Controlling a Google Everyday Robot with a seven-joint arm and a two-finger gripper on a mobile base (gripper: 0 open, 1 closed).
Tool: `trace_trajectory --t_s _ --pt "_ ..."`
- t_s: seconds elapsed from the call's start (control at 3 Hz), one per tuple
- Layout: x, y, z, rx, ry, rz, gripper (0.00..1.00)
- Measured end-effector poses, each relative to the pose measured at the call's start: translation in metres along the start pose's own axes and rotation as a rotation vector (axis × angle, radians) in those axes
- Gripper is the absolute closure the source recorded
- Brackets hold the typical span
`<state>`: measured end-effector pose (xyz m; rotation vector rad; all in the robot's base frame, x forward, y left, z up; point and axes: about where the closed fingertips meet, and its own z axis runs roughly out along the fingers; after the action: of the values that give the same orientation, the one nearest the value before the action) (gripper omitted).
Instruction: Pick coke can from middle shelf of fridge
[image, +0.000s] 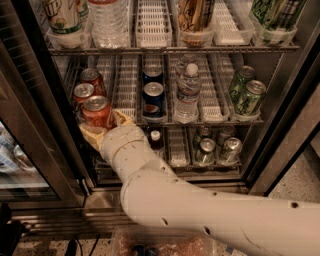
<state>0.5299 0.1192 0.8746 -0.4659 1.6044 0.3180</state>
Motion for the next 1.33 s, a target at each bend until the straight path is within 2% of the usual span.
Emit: trace_trajectory --t_s 0.33,0.67,1.0,1.33 --pt "-0.0021 -0.0042 -0.0111 -0.034 -0.007 -0.039 1.0" --pt "-0.003 -0.0032 -0.0107 -0.037 -0.006 -0.042 1.0" --pt "-0.0035 -0.0012 -0.0092 -0.067 0.021 -0.031 1.0" --pt "-0.0077 -0.0066 -0.0081 -0.124 0.051 0.032 1.0"
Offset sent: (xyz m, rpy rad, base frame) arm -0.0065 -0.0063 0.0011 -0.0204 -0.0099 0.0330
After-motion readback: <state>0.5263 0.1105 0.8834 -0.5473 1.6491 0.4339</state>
